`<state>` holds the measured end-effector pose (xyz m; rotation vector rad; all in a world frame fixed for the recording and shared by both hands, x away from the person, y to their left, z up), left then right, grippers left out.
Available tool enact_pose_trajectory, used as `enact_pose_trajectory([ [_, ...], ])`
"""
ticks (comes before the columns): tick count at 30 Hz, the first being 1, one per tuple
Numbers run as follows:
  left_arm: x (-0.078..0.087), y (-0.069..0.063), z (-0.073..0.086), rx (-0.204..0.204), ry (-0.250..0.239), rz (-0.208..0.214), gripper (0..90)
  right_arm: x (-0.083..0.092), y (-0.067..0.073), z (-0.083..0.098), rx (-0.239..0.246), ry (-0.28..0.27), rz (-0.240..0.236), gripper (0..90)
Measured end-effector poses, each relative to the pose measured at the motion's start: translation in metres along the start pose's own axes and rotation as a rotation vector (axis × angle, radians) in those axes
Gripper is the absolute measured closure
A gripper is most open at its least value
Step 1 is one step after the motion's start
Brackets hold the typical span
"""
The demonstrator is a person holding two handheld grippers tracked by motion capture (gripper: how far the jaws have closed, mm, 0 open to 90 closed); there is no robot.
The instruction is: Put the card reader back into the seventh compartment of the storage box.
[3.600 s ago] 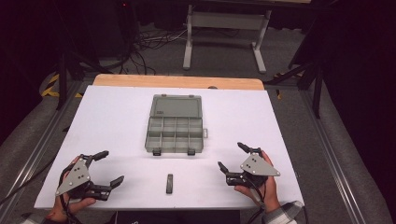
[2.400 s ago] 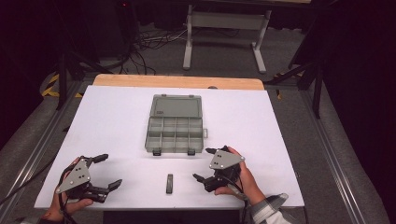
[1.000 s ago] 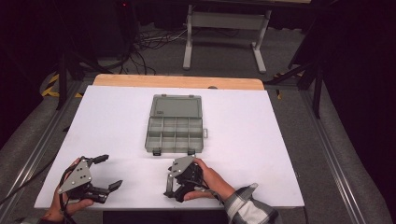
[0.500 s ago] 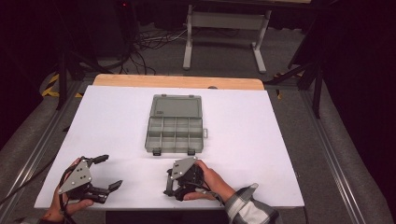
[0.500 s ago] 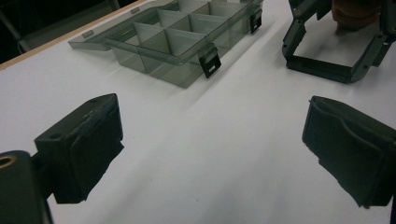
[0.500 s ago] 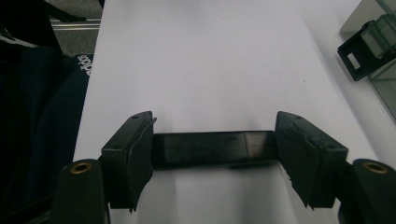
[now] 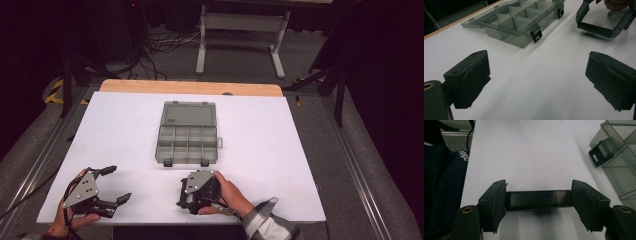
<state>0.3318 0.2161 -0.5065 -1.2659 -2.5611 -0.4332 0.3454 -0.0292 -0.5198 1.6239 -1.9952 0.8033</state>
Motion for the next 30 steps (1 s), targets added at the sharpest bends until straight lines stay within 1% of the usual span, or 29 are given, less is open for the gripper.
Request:
enact_pose_trajectory([
  [2, 0.0, 0.0, 0.0, -0.002, 0.003, 0.0, 6.5, 0.002, 0.0, -0.001, -0.002, -0.002, 0.013, 31.0],
  [4, 0.0, 0.0, 0.0, -0.001, 0.003, -0.001, 6.5, 0.004, 0.0, -0.003, -0.002, -0.014, 0.014, 31.1],
  [8, 0.0, 0.0, 0.001, -0.007, 0.007, -0.002, 6.5, 0.006, 0.002, -0.006, 0.007, -0.02, 0.016, 31.0],
  [9, -0.001, 0.0, 0.001, -0.006, 0.008, 0.0, 6.5, 0.008, 0.004, -0.007, 0.017, -0.023, 0.021, 31.1],
  [11, -0.001, 0.0, 0.001, -0.007, 0.009, 0.0, 6.5, 0.009, 0.004, -0.008, 0.018, -0.027, 0.023, 31.1],
  [14, -0.002, 0.0, 0.001, 0.0, 0.007, -0.001, 6.5, 0.012, 0.004, -0.011, 0.02, -0.041, 0.032, 31.0],
  [17, -0.003, -0.001, 0.0, -0.005, 0.01, 0.003, 6.5, 0.013, 0.003, -0.013, 0.014, -0.055, 0.043, 31.1],
  [19, -0.003, -0.002, 0.001, -0.008, 0.014, 0.004, 6.4, 0.014, 0.003, -0.015, 0.019, -0.058, 0.051, 31.0],
  [22, -0.002, -0.001, 0.001, -0.001, 0.01, 0.004, 6.4, 0.017, 0.002, -0.017, 0.021, -0.07, 0.062, 31.0],
  [26, -0.002, -0.001, 0.001, -0.003, 0.013, 0.003, 6.6, 0.021, 0.002, -0.02, 0.022, -0.087, 0.077, 31.0],
  [30, -0.001, -0.001, 0.001, -0.003, 0.009, 0.0, 6.6, 0.023, 0.001, -0.021, 0.024, -0.087, 0.078, 31.0],
])
Point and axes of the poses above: each handheld gripper's, and its own axes: x roughly backward along the jaws, z roughly out of its underside, y roughly to its left, the point moved 7 cm from there along -x, roughly forward along the jaws, and after that the axes turned 2 degrees about -y, right-handed, at the moved point
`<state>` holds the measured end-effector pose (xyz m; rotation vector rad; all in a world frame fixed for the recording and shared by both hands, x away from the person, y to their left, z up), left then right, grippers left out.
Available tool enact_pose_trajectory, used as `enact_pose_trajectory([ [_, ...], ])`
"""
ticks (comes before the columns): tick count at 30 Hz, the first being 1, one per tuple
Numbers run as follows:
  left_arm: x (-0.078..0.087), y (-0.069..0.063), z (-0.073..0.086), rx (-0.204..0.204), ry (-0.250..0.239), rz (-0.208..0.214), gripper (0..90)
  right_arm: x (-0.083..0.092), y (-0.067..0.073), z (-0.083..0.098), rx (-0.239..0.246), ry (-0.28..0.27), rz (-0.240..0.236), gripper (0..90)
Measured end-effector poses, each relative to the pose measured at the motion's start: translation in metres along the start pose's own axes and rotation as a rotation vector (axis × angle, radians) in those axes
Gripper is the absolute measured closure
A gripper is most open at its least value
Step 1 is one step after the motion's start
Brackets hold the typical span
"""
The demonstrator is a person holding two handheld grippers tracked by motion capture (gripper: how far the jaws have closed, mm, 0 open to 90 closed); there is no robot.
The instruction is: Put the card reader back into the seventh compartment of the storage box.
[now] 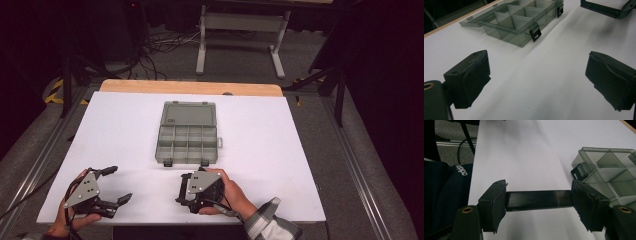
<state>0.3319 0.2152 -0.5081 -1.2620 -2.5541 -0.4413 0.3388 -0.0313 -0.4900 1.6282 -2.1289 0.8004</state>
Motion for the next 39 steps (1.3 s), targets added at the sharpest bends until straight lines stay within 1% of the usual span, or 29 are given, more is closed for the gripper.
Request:
enact_pose_trajectory([
  [11, 0.0, 0.001, 0.001, 0.005, 0.001, 0.003, 6.6, 0.006, -0.005, -0.003, 0.001, -0.016, 0.041, 31.0],
  [14, 0.0, 0.001, 0.0, 0.006, -0.003, 0.003, 6.6, 0.009, -0.007, -0.004, 0.005, -0.021, 0.049, 31.0],
  [22, 0.0, 0.001, 0.001, 0.005, -0.002, 0.004, 6.7, 0.011, -0.012, -0.005, -0.001, -0.027, 0.068, 31.0],
  [26, 0.001, 0.001, 0.001, 0.013, -0.003, 0.007, 6.7, 0.01, -0.015, -0.005, -0.001, -0.024, 0.069, 31.1],
  [32, 0.001, 0.001, 0.001, 0.008, -0.003, 0.008, 6.6, 0.012, -0.021, -0.006, -0.002, -0.029, 0.092, 31.0],
  [39, 0.001, 0.0, 0.001, 0.006, 0.0, 0.005, 6.6, 0.015, -0.034, -0.004, -0.027, -0.023, 0.113, 31.0],
])
Point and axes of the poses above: each handheld gripper's, and its own axes: x roughly backward along the jaws, z roughly out of its underside, y roughly to its left, the point moved 7 cm from there along -x, roughly forward along the jaws, and after that the axes turned 2 degrees about -y, right-handed, at the moved point
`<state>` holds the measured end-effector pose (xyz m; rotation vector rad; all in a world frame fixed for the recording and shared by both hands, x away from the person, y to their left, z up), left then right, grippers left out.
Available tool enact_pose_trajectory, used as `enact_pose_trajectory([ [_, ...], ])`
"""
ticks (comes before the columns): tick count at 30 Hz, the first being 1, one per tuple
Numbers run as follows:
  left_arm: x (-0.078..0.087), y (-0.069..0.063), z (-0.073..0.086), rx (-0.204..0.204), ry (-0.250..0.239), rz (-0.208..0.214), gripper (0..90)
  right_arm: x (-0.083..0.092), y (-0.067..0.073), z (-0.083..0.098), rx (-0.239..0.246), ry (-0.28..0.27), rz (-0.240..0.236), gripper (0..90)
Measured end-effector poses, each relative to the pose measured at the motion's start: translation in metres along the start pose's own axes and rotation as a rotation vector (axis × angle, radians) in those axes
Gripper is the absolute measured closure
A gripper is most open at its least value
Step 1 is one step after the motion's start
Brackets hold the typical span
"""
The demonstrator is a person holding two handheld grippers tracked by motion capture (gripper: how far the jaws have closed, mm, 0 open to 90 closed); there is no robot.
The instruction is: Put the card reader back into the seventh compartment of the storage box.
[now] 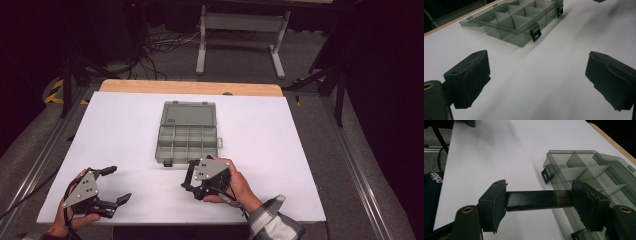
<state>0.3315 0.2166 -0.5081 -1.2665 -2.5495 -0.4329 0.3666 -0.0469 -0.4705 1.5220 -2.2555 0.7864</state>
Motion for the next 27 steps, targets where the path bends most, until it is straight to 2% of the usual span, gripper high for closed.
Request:
enact_pose_trajectory([
  [6, -0.001, -0.001, 0.0, -0.001, 0.001, 0.005, 6.7, 0.001, -0.011, -0.002, -0.01, -0.009, 0.031, 31.0],
  [18, 0.001, 0.001, 0.0, -0.001, -0.008, -0.006, 6.7, -0.002, -0.026, -0.003, -0.013, 0.012, 0.042, 31.0],
  [27, 0.001, 0.002, 0.0, 0.001, -0.007, -0.007, 6.9, -0.004, -0.039, -0.002, -0.018, 0.02, 0.079, 31.0],
])
Point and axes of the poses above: each handheld gripper's, and its own axes: x roughly backward along the jaws, z roughly out of its underside, y roughly to its left, the point moved 7 cm from there along -x, roughly forward along the jaws, and after that the axes turned 2 degrees about -y, right-handed, at the moved point
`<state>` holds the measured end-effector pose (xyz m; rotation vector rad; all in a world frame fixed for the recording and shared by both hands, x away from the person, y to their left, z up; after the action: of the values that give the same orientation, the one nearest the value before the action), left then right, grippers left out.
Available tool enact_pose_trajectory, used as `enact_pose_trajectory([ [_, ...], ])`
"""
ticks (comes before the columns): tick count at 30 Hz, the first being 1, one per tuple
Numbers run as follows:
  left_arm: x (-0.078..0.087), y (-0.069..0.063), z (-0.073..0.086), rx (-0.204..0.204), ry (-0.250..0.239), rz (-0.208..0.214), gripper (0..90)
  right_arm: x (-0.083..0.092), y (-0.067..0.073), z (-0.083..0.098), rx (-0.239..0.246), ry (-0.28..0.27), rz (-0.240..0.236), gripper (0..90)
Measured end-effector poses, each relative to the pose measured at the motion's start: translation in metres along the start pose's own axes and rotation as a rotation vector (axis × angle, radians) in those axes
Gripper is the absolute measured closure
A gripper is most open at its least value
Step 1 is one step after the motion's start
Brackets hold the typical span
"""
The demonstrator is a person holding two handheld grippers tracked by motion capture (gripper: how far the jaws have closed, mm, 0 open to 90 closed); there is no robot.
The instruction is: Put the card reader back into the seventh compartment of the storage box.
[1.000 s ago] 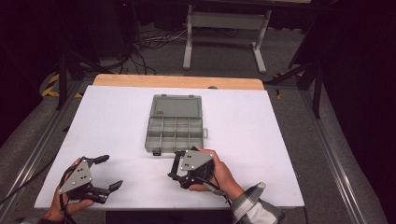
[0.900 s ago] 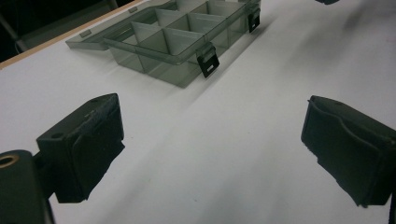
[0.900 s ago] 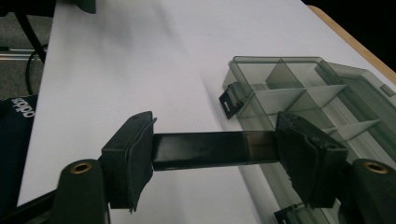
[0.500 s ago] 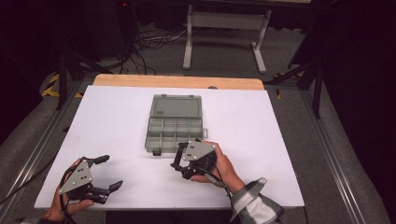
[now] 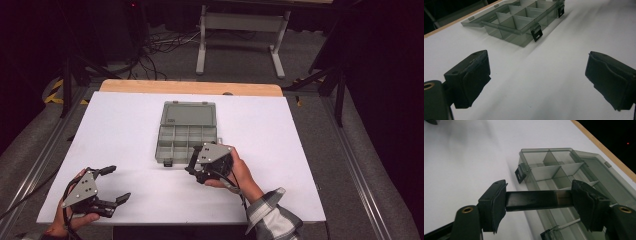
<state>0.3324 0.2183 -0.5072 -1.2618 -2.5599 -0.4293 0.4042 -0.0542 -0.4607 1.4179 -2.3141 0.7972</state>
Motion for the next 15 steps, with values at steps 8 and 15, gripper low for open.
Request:
enact_pose_trajectory([
  [8, 0.0, 0.0, 0.0, 0.003, -0.002, 0.006, 6.9, -0.006, -0.01, -0.001, -0.016, -0.002, 0.021, 31.0],
  [15, -0.002, -0.002, 0.001, -0.004, 0.01, 0.017, 6.9, -0.012, -0.02, 0.001, -0.041, -0.005, 0.036, 31.0],
])
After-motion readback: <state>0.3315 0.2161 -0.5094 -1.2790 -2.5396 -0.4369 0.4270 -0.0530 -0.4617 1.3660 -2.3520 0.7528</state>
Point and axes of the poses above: each handheld gripper's, and its own axes: x roughly backward along the jaws, z roughly out of its underside, y roughly to its left, the point moved 7 cm from there along -x, roughly forward along the jaws, and after that the axes turned 2 degrees about -y, right-handed, at the moved point
